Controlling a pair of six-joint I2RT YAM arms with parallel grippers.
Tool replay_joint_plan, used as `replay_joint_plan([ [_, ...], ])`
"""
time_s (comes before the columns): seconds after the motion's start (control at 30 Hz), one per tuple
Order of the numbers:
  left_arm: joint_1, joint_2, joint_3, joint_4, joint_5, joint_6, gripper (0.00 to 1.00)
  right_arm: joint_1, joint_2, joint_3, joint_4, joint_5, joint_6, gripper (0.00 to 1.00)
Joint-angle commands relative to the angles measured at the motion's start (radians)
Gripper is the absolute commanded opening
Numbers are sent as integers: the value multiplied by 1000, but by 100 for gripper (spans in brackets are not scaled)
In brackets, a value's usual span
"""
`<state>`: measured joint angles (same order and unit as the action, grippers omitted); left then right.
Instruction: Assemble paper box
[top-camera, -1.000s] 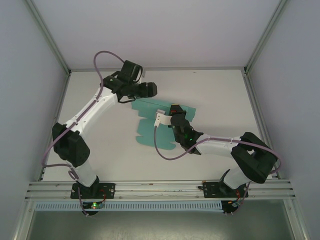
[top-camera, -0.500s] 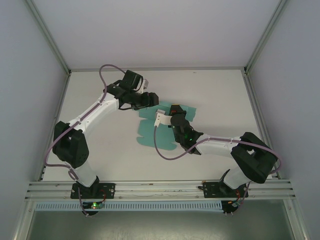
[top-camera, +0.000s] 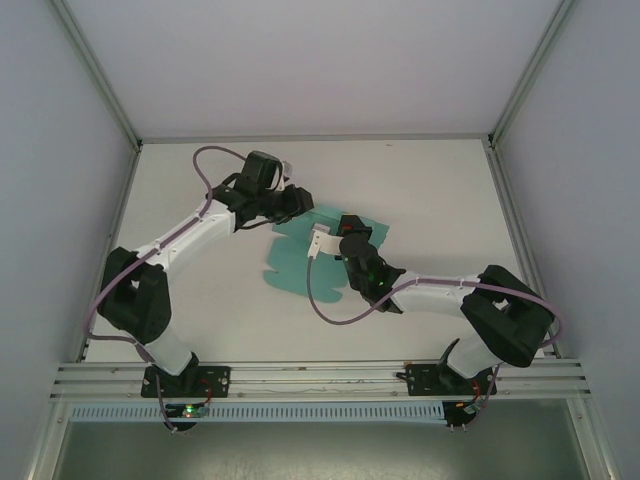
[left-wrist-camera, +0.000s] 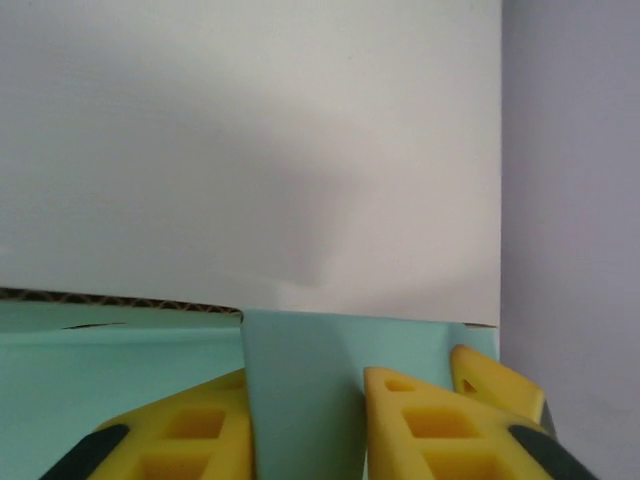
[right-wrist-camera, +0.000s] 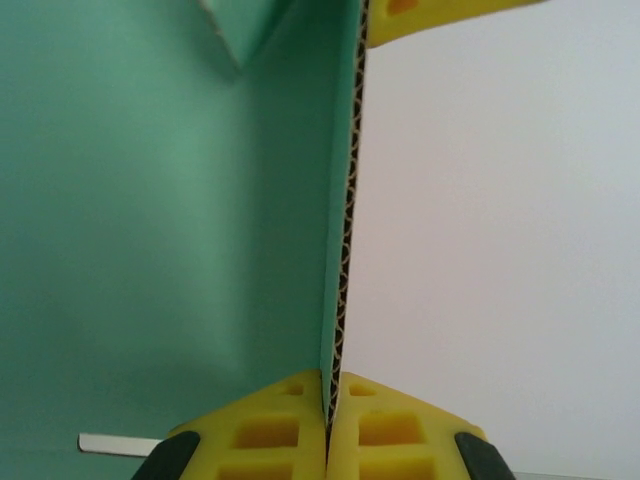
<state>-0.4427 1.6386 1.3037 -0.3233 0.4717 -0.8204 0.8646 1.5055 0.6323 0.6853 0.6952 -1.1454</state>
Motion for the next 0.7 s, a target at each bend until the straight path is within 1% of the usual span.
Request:
replay_joint_plan([
  [0.0, 5, -47, -8, 170, 0, -63, 20, 30, -31, -10, 8, -34, 39, 0],
  [0.07, 4, -53, -9, 168, 1, -58, 11, 30, -33, -13, 5, -33, 42, 0],
  [0.1, 4, -58, -10, 163, -4, -58, 8, 30, -35, -13, 5, -31, 45, 0],
  [0.17, 5, -64, -12, 154, -9, -41, 9, 30, -38, -15, 4, -29, 49, 0],
  [0.27, 5, -74, -3, 81, -17, 21, 23, 27, -48, -16, 1, -21, 48, 0],
  [0.33, 4, -92, 3, 1, -38, 88, 40, 20, -64, -21, -4, -24, 57, 0],
  [0.37, 5, -106, 2, -33, -53, 123, 46, 14, -77, -23, -19, -33, 69, 0],
  [0.5, 16, -224, -52, -132, -178, 274, 90, -28, -142, -15, -143, -104, 156, 0],
  [0.53, 27, -261, -79, -140, -194, 309, 97, -40, -161, -7, -191, -131, 180, 0],
  [0.57, 45, -297, -112, -137, -196, 345, 100, -55, -176, 1, -239, -160, 206, 0],
  [0.6, 76, -336, -152, -127, -180, 385, 100, -74, -198, 14, -306, -209, 227, 0],
  [0.67, 148, -399, -231, -94, -130, 440, 100, -114, -237, 28, -421, -343, 242, 0],
])
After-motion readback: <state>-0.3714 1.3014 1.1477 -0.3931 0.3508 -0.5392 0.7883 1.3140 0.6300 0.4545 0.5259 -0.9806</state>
